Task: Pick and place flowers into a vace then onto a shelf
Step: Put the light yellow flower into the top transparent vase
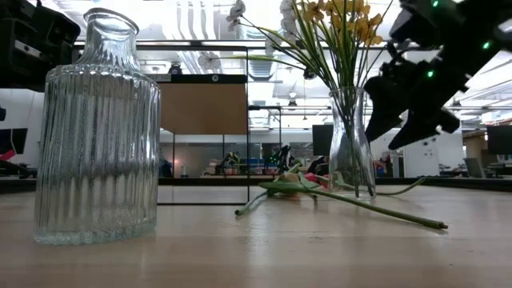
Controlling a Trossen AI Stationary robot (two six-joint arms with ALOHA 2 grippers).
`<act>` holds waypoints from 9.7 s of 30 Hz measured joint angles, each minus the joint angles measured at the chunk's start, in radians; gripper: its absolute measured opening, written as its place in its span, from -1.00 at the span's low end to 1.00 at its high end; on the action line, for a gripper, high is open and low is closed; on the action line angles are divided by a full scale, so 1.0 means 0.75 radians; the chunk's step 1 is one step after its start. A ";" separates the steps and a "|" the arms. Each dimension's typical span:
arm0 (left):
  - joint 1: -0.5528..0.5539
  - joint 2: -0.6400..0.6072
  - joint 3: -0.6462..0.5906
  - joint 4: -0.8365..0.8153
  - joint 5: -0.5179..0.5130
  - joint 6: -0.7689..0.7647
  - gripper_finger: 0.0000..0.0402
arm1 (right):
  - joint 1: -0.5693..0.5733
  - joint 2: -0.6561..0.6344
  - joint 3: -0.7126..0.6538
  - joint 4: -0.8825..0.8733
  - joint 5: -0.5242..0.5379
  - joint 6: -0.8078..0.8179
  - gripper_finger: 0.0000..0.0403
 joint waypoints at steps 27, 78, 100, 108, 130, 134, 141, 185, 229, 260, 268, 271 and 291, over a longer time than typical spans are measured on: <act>0.000 -0.001 0.000 0.000 0.000 0.000 -1.00 | -0.249 0.371 0.042 0.331 -0.094 -0.320 0.63; 0.000 -0.001 0.000 -0.005 0.000 0.000 -1.00 | -0.207 0.337 0.084 -0.099 -0.537 0.068 -0.94; 0.000 -0.001 0.000 -0.010 0.000 0.000 -1.00 | 0.503 0.181 0.081 -0.242 -0.534 0.630 -0.94; 0.000 -0.001 0.000 -0.010 0.000 0.000 -1.00 | 0.629 0.344 0.138 -0.234 -0.533 0.676 -0.94; 0.000 -0.001 0.000 -0.011 0.000 0.000 -1.00 | 0.642 0.428 0.246 -0.281 -0.581 0.579 -0.76; 0.000 -0.001 0.000 -0.011 0.000 0.000 -1.00 | 0.642 0.428 0.247 -0.284 -0.580 0.574 -0.51; 0.000 -0.001 0.000 -0.011 0.000 0.000 -1.00 | 0.642 0.420 0.247 -0.284 -0.434 0.555 -0.12; 0.000 0.000 0.000 -0.020 0.000 0.000 -1.00 | 0.447 0.531 0.246 -0.187 -0.343 0.217 -0.79; 0.000 0.000 0.000 -0.020 0.000 -0.001 -1.00 | 0.713 0.644 0.302 2.114 -0.072 -1.792 -0.94; 0.000 -0.001 0.000 -0.020 0.000 0.000 -1.00 | 0.416 0.744 0.699 2.142 0.097 -2.034 -0.94; 0.000 -0.001 0.000 -0.021 0.000 0.000 -1.00 | 0.413 0.744 0.713 2.140 0.098 -2.133 -0.94; 0.000 -0.001 0.000 -0.021 0.000 0.000 -1.00 | 0.413 0.743 0.702 2.139 0.098 -2.151 -0.94; 0.000 -0.001 0.000 -0.021 0.000 0.000 -1.00 | 0.400 0.743 0.550 2.169 0.135 -2.024 -0.94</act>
